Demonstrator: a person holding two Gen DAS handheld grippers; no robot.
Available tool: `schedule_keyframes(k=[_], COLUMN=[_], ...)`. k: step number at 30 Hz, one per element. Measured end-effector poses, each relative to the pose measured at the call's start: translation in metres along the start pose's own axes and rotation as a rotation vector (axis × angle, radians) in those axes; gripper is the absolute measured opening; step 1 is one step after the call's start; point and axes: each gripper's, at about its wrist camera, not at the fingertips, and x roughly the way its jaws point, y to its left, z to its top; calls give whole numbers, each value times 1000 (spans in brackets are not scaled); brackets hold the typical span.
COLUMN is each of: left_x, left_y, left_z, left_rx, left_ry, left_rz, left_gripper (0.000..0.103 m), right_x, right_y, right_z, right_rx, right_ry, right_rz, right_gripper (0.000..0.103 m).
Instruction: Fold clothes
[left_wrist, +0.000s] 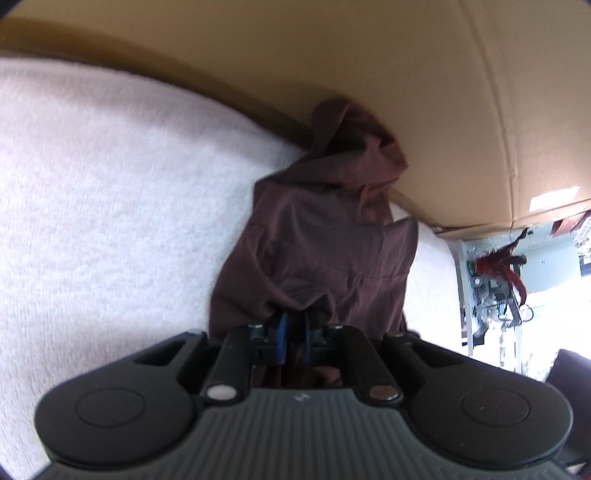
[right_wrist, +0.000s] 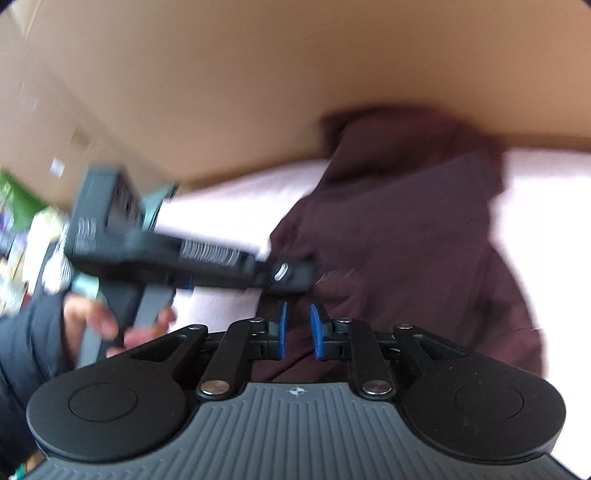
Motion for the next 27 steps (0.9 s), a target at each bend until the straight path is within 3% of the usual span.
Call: schedule_keyframes(k=[1, 2, 3, 4, 7, 9, 11, 12, 13, 15, 18, 21, 27], left_x=[-6, -13, -22, -29, -35, -27, -5, -1, 2, 0, -10, -2, 46], left_y=[-3, -7, -13, -20, -38, -46, -41, -37, -34, -36, -70, -104, -128], left_z=[1, 2, 2, 0, -12, -23, -30, -30, -29, -23, -27, -48, -94], left_rx=[7, 15, 39, 76, 196, 278, 304, 296, 288, 231, 363, 501, 608], left_ry=[-9, -17, -26, -27, 13, 53, 92, 83, 70, 82, 70, 138, 275], left_rz=[-13, -27, -30, -32, -20, 21, 109, 117, 121, 123, 76, 13, 16], left_gripper=[12, 23, 36, 38, 40, 52, 52, 50, 55, 51, 53, 59, 63], right_x=[11, 21, 21, 18, -14, -45, -76, -91, -104, -126, -143, -146, -131], right_y=[-4, -8, -14, -21, -32, -42, -56, -63, -69, -83, -103, -117, -138], right_z=[-2, -4, -4, -4, -4, -6, -13, -16, -23, -37, -57, -70, -79], right_rx=[8, 17, 42, 93, 142, 166, 200, 218, 235, 276, 343, 381, 417], right_ry=[11, 22, 4, 6, -77, -145, -201, -228, -249, -272, -257, -236, -193], right_rz=[-17, -34, -29, -16, -19, -13, -33, -45, -74, -127, -166, -147, -130], right_gripper=[17, 7, 5, 5, 17, 18, 20, 23, 25, 30, 35, 36, 43])
